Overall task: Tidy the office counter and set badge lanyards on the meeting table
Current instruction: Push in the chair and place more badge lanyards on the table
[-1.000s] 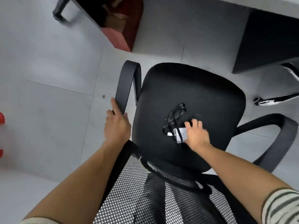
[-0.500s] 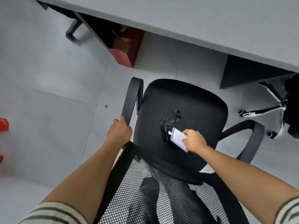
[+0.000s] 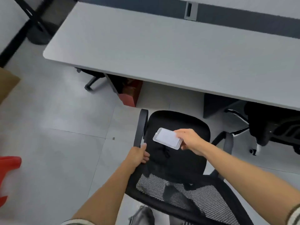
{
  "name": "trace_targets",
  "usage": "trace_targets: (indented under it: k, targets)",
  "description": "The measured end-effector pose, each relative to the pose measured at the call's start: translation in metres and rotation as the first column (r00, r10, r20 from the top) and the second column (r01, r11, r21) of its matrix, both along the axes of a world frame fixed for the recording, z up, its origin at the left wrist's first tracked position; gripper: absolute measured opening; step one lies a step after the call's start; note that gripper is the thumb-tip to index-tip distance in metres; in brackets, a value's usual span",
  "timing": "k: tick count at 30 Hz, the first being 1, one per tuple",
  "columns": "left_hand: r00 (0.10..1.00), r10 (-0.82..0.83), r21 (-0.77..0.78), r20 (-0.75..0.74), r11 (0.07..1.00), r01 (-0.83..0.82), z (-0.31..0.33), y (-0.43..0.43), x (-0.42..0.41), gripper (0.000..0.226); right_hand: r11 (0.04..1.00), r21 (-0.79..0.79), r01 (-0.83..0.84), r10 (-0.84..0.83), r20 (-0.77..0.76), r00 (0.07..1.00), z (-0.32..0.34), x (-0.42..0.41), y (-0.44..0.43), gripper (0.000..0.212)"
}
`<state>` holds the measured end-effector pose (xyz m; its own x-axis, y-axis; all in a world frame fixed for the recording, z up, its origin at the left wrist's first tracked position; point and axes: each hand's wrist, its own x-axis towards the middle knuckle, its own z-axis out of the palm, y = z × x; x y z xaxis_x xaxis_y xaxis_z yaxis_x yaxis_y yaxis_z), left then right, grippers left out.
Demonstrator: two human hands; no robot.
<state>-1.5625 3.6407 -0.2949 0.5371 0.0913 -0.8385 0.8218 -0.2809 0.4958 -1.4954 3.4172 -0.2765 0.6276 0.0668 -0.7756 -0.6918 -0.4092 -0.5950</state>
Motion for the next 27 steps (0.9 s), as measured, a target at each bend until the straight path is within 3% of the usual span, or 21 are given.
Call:
trace_targets:
  k: [4, 10, 14, 16, 19, 21, 22, 24, 27]
  targets:
    - [0.994, 0.108, -0.151, -0.036, 0.982, -0.112, 0.036, 0.010, -0.006, 0.067, 0.987, 0.157, -0.047, 0.044, 0.018, 0.999, 0.047, -0.033, 0.020, 0.022]
    - [0.907, 0.400, -0.451, -0.132, 0.791, -0.414, 0.065, 0.021, -0.035, 0.026, 0.974, 0.093, -0.208, 0.198, 0.111, 0.974, 0.081, -0.097, 0.028, 0.022]
    - [0.865, 0.492, -0.398, -0.100, 0.777, -0.488, 0.063, 0.020, -0.053, 0.018, 0.973, 0.054, -0.224, 0.216, 0.116, 0.969, 0.080, -0.131, 0.019, 0.027]
    - [0.875, 0.478, -0.288, -0.074, 0.830, -0.478, 0.060, 0.020, -0.060, 0.010, 0.970, -0.029, -0.240, 0.242, 0.113, 0.964, 0.073, -0.148, 0.006, 0.038]
    - [0.973, 0.217, -0.054, 0.084, 0.976, -0.213, 0.062, 0.019, -0.066, 0.009, 0.903, -0.186, -0.387, 0.402, 0.049, 0.914, 0.066, -0.178, -0.019, 0.067]
    - [0.966, -0.063, 0.091, 0.252, 0.995, 0.041, 0.063, 0.016, -0.069, 0.018, 0.805, -0.263, -0.532, 0.542, -0.040, 0.840, 0.064, -0.197, -0.032, 0.087]
    - [0.926, -0.229, 0.197, 0.299, 0.965, 0.175, 0.062, 0.015, -0.071, 0.022, 0.727, -0.332, -0.601, 0.615, -0.073, 0.785, 0.061, -0.207, -0.035, 0.092]
    - [0.804, -0.537, 0.434, 0.256, 0.806, 0.401, 0.058, 0.011, -0.077, 0.021, 0.552, -0.505, -0.664, 0.724, -0.105, 0.682, 0.048, -0.225, -0.037, 0.089]
    - [0.653, -0.747, 0.617, 0.125, 0.574, 0.538, 0.050, 0.006, -0.087, 0.013, 0.413, -0.676, -0.610, 0.778, -0.087, 0.623, 0.030, -0.245, -0.034, 0.068]
